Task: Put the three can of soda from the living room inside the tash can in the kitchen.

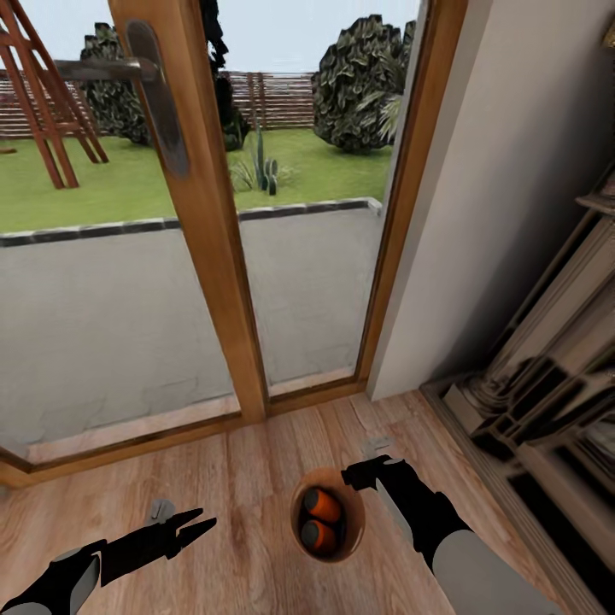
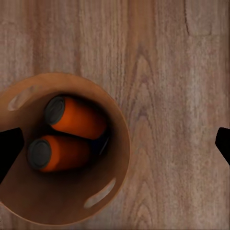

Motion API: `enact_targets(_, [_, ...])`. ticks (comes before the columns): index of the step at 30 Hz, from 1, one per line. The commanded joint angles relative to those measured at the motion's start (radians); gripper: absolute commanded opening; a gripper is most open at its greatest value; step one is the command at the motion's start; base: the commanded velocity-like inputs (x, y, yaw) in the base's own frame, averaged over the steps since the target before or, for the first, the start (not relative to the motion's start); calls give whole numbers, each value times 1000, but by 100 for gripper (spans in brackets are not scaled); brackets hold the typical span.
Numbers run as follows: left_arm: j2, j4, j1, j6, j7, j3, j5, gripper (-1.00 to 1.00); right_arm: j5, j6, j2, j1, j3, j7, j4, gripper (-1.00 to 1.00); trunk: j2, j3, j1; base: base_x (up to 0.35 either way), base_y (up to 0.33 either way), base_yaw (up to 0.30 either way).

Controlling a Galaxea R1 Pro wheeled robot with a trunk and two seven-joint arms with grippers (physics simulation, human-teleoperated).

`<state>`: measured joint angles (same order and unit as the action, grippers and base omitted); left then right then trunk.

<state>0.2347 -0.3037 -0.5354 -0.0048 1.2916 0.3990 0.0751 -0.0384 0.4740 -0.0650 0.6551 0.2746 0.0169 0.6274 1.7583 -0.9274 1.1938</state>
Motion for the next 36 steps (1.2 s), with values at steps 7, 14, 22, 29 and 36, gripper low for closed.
enact_targets(7, [0, 0, 0, 0, 0, 0, 0, 100, 0, 0, 0, 0, 0, 0, 0, 100, -49, 33, -27, 0, 0, 0])
enact_targets(14, [0, 0, 0, -1, 0, 0, 0, 100, 0, 0, 1, 0, 0, 0, 0, 100, -98, 66, -54, 0, 0, 0])
enact_targets(22, [0, 0, 0, -1, 0, 0, 0, 100, 0, 0, 1, 0, 0, 0, 0, 100, -154, 105, -84, 0, 0, 0])
enact_targets(29, [0, 0, 0, -1, 0, 0, 0, 100, 0, 0, 1, 0, 0, 0, 0, 100, -203, 138, -111, 0, 0, 0])
enact_targets(36, [0, 0, 0, -1, 0, 0, 0, 100, 0, 0, 1, 0, 0, 0, 0, 100, -252, 171, -138, 0, 0, 0])
